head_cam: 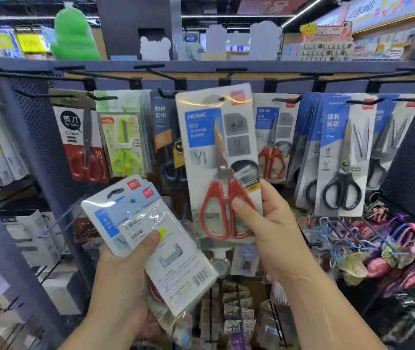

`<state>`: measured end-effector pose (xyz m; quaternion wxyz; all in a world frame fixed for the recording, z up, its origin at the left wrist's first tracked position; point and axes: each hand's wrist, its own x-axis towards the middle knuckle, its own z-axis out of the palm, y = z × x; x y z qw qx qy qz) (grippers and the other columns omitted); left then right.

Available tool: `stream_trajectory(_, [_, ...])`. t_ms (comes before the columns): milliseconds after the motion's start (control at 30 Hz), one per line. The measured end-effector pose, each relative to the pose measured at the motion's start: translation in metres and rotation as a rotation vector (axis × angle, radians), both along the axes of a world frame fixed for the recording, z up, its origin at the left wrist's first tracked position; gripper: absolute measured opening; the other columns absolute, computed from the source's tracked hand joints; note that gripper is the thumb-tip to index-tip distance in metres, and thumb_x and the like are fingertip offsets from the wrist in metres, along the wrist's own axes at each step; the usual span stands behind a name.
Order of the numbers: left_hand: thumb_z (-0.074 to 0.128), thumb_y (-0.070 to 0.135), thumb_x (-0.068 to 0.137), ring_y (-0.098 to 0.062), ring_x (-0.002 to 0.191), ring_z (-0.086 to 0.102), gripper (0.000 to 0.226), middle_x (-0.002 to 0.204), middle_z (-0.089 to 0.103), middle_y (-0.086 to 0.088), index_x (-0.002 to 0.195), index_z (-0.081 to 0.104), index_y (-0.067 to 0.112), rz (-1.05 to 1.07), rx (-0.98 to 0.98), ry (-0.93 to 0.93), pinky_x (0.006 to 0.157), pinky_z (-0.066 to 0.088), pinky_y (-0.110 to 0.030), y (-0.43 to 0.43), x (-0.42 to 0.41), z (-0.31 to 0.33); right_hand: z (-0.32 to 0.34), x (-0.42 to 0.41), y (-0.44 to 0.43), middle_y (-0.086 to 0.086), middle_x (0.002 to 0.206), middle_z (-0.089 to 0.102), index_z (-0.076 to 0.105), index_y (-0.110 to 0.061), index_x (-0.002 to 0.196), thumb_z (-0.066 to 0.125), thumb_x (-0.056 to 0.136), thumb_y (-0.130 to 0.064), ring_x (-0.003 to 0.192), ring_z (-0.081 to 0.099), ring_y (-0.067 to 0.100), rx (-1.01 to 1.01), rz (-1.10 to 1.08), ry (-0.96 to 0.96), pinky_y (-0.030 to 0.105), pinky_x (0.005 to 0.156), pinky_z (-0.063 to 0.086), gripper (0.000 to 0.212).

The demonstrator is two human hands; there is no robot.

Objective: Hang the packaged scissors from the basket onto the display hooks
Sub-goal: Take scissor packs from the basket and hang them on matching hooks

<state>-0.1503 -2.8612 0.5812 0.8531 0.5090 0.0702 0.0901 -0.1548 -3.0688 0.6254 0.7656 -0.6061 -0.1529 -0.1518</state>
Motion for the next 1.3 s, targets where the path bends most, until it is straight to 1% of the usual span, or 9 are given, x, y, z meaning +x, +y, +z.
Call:
stream_trajectory(300, [0.067, 0.001, 0.093, -0.026, 0.107, 0.077, 0.04, 0.119, 0.079, -0.004, 0.129, 0.067, 0.019, -0.018, 0.003, -0.056, 0.089, 0.063, -0.049, 0.005, 0.003, 0.006, -0.001, 0.048, -0.002, -0.001, 0.102, 0.079, 0.067, -0.022, 0.106, 0.062, 0.105, -0.022, 0.101, 0.075, 0.018, -0.17, -0.307, 0.111, 0.044, 0.092, 0.06, 0.005])
stream_trajectory(500, [0.071, 0.008, 0.083, -0.021, 0.103, 0.078, 0.044, 0.119, 0.079, 0.0, 0.124, 0.069, 0.024, -0.049, 0.007, -0.084, 0.085, 0.065, -0.045, 0.007, 0.003, 0.008, 0.003, 0.089, -0.006, -0.003, 0.092, 0.069, 0.063, -0.016, 0.098, 0.059, 0.104, -0.036, 0.089, 0.064, 0.014, -0.482, -0.538, 0.215, 0.036, 0.078, 0.048, 0.021])
stream_trajectory(667, [0.072, 0.012, 0.079, -0.023, 0.106, 0.077, 0.049, 0.119, 0.079, 0.001, 0.125, 0.069, 0.027, -0.09, 0.02, -0.084, 0.087, 0.061, -0.047, 0.012, 0.0, 0.013, -0.002, 0.085, -0.014, -0.009, 0.096, 0.068, 0.062, -0.023, 0.1, 0.07, 0.097, -0.041, 0.092, 0.065, 0.013, -0.493, -0.606, 0.22, 0.03, 0.071, 0.047, 0.02])
stream_trajectory(800, [0.072, 0.011, 0.078, -0.021, 0.096, 0.079, 0.049, 0.115, 0.081, 0.0, 0.125, 0.069, 0.024, -0.122, 0.004, -0.083, 0.071, 0.066, -0.037, 0.013, -0.001, 0.014, -0.007, 0.046, 0.001, -0.011, 0.115, 0.055, 0.052, -0.031, 0.116, 0.078, 0.089, -0.042, 0.107, 0.056, 0.01, -0.48, -0.789, 0.043, 0.029, 0.093, 0.048, 0.038])
stream_trajectory(900, [0.073, 0.011, 0.076, -0.028, 0.104, 0.078, 0.048, 0.117, 0.08, -0.005, 0.123, 0.07, 0.021, -0.116, 0.022, -0.074, 0.083, 0.063, -0.047, 0.007, -0.001, 0.013, -0.01, 0.011, 0.031, -0.022, 0.12, 0.053, 0.054, -0.038, 0.125, 0.085, 0.076, -0.051, 0.107, 0.055, -0.003, -0.575, -0.427, 0.108, 0.022, 0.091, 0.049, 0.059])
stream_trajectory(967, [0.075, 0.01, 0.072, -0.032, 0.102, 0.078, 0.05, 0.114, 0.08, -0.007, 0.122, 0.07, 0.017, -0.098, 0.007, -0.054, 0.079, 0.065, -0.049, 0.001, -0.001, 0.011, -0.015, -0.004, 0.049, -0.028, 0.124, 0.05, 0.052, -0.046, 0.132, 0.092, 0.066, -0.055, 0.111, 0.053, -0.009, -0.685, -0.178, 0.173, 0.015, 0.091, 0.048, 0.077])
stream_trajectory(1100, [0.078, 0.012, 0.069, -0.034, 0.101, 0.078, 0.062, 0.115, 0.08, -0.009, 0.13, 0.066, 0.015, -0.094, -0.019, -0.03, 0.074, 0.065, -0.048, -0.005, -0.003, 0.005, -0.03, -0.011, 0.06, -0.026, 0.115, 0.059, 0.058, -0.052, 0.11, 0.093, 0.074, -0.041, 0.106, 0.058, -0.011, -0.635, -0.192, 0.156, 0.005, 0.081, 0.047, 0.052])
stream_trajectory(1200, [0.075, 0.016, 0.077, -0.034, 0.109, 0.076, 0.053, 0.119, 0.079, -0.009, 0.13, 0.068, 0.019, -0.119, -0.016, -0.03, 0.091, 0.06, -0.054, -0.005, -0.006, 0.0, -0.034, -0.013, 0.059, -0.015, 0.103, 0.076, 0.066, -0.037, 0.113, 0.087, 0.084, -0.023, 0.091, 0.073, 0.0, -0.365, -0.16, 0.235, 0.016, 0.071, 0.056, 0.038])
stream_trajectory(1300, [0.071, 0.01, 0.089, -0.032, 0.111, 0.075, 0.038, 0.119, 0.079, -0.008, 0.126, 0.07, 0.021, -0.098, -0.003, -0.013, 0.097, 0.057, -0.052, -0.003, -0.007, -0.007, -0.035, -0.013, 0.06, -0.009, 0.106, 0.078, 0.064, -0.033, 0.116, 0.078, 0.093, -0.017, 0.094, 0.077, 0.012, -0.194, -0.158, 0.294, 0.031, 0.074, 0.063, 0.031])
